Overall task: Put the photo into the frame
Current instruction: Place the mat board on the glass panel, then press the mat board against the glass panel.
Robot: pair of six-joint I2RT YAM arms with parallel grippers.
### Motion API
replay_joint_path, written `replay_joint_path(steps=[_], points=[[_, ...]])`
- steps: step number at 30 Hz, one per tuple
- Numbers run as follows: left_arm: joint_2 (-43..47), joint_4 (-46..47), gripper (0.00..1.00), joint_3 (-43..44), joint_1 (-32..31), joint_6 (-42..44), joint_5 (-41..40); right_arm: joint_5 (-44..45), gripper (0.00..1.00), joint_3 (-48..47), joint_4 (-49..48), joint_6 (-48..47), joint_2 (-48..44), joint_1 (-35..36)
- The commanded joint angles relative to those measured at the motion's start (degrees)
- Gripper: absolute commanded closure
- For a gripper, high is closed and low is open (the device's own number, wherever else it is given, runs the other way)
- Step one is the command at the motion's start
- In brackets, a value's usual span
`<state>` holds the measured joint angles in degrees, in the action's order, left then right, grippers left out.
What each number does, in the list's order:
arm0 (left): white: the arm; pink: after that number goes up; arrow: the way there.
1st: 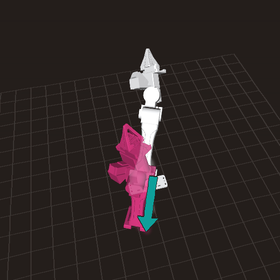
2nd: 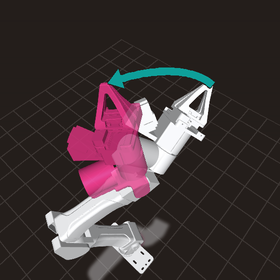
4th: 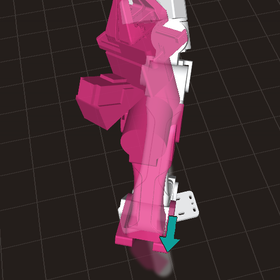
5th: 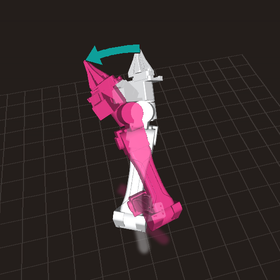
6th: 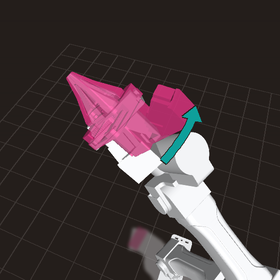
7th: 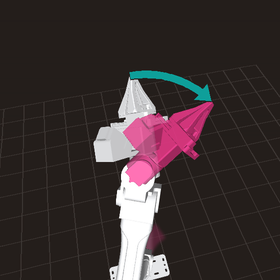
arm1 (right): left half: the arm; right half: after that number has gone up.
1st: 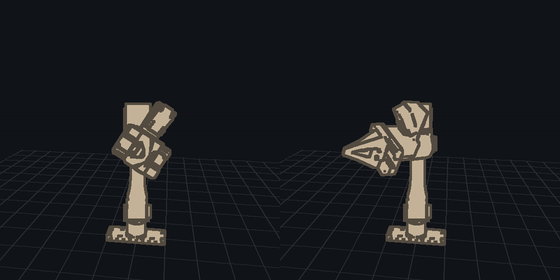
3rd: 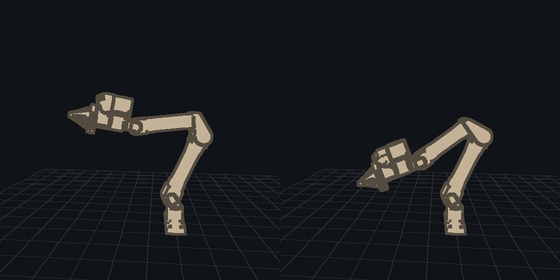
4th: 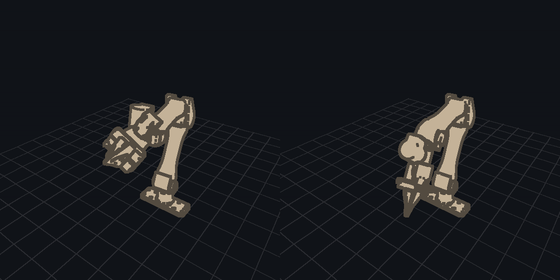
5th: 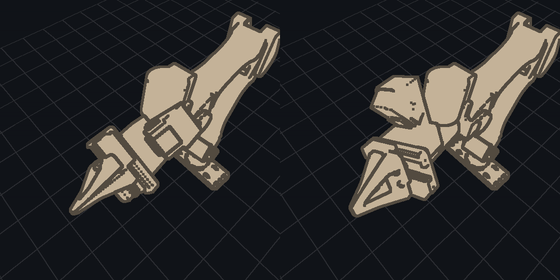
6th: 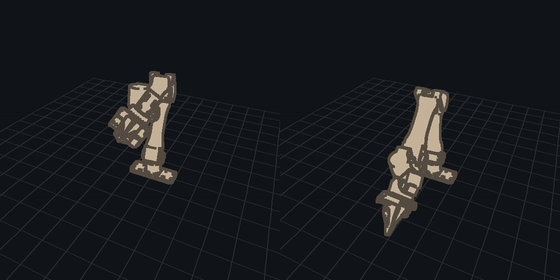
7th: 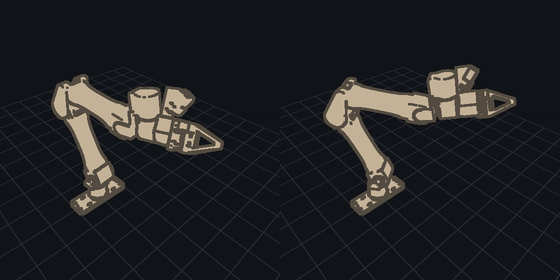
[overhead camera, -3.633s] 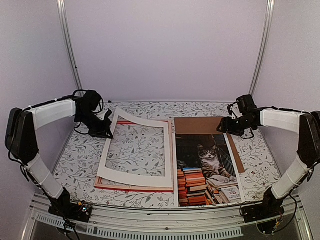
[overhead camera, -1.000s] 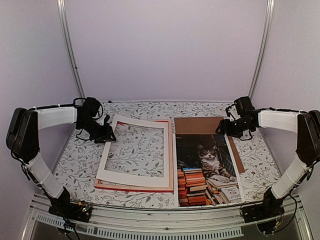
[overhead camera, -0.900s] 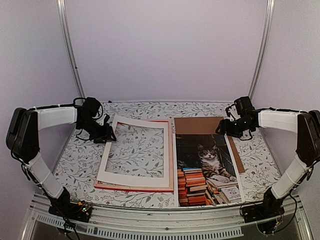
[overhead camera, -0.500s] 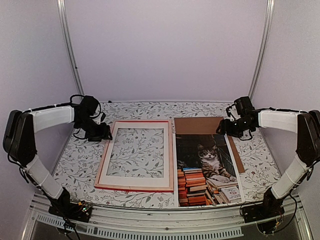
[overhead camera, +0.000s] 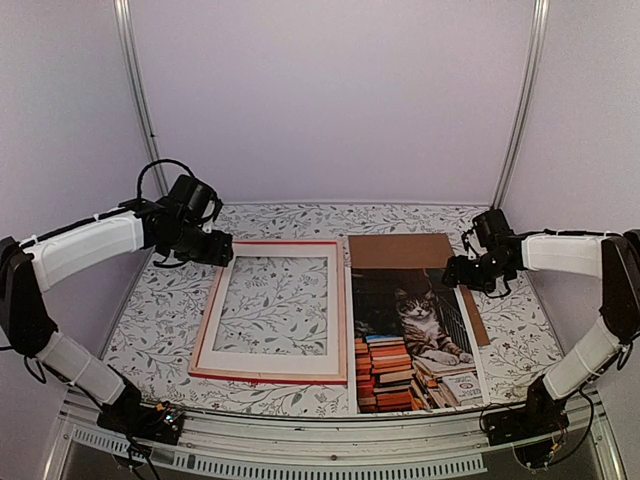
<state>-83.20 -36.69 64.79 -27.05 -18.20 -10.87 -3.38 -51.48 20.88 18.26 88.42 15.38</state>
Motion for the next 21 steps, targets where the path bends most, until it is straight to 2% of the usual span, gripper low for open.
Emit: replay_joint_path(steps=[1, 9, 21], points=[[-1.5, 3.5, 0.25, 0.0, 0.3, -0.2, -1.6, -0.7, 0.23, 2.2, -1.3, 2.0, -2.0, 0.3], [-10.2, 9.6, 0.22, 4.8, 0.4, -0.4, -4.0, -3.3, 0.21, 2.6, -5.0, 2.1, -3.2, 0.4], [-30.6, 14.1, 0.16, 17.9, 3.2, 4.9, -3.3, -3.6, 0.16, 2.6, -6.8, 1.1, -4.4, 0.4]])
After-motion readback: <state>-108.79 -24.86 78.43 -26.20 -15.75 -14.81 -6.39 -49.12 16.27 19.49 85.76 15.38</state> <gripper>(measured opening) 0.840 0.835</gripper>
